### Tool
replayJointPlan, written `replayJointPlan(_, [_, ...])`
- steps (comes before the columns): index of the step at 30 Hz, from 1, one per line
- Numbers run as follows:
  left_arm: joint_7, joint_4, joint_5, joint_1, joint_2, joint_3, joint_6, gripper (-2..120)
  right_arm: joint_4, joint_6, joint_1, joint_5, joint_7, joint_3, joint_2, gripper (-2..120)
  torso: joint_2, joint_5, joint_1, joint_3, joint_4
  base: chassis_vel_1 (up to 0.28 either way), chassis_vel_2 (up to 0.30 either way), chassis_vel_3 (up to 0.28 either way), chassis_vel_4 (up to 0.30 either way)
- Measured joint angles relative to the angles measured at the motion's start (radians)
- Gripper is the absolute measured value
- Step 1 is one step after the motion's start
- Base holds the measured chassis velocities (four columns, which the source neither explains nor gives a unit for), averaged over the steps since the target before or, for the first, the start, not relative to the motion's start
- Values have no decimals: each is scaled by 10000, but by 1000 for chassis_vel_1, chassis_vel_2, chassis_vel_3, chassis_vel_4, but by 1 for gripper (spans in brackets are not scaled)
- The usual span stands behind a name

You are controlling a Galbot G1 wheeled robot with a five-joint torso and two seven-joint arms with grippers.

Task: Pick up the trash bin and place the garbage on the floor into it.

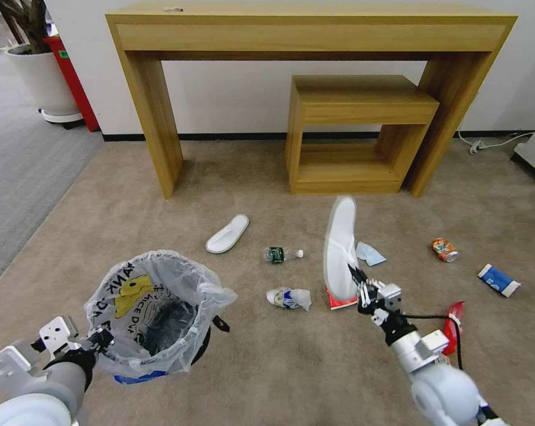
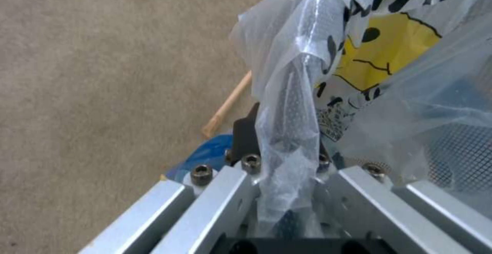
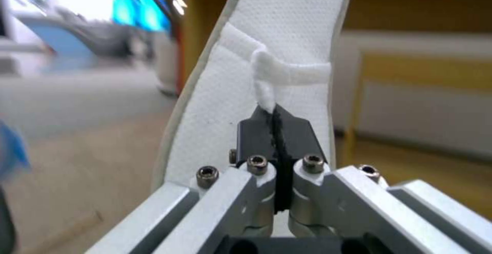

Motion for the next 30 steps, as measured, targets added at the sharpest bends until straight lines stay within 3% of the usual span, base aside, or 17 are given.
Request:
replayJointPlan(4, [74,49,74,115,110,330,1,0,-7,583,420,676,-1244,-25,47,0,0,-1,0,0,1,0,0,0,0])
replayJointPlan(7, [181,72,286,294,311,908,2,0,67,990,826,1884,-2975,-310,107,0,1,-1,0,0,1,0,0,0,0])
replayJointPlan(10, [377,122,315,354,481,1277,4,0,69,1181,1129,2356,-3724,-602,210,0,0,-1,0,0,0,0,0,0,0])
replayJointPlan(23, [784,611,581,297,1052,3168,3,0,-562,844,3423,2925,-5158,-2834,528,0,0,-3,0,0,1,0,0,0,0])
replayJointPlan(30, [838,825,420,-20,1141,3551,3,0,-1115,885,4152,2596,-5593,-3738,885,0,0,-1,0,0,1,0,0,0,0])
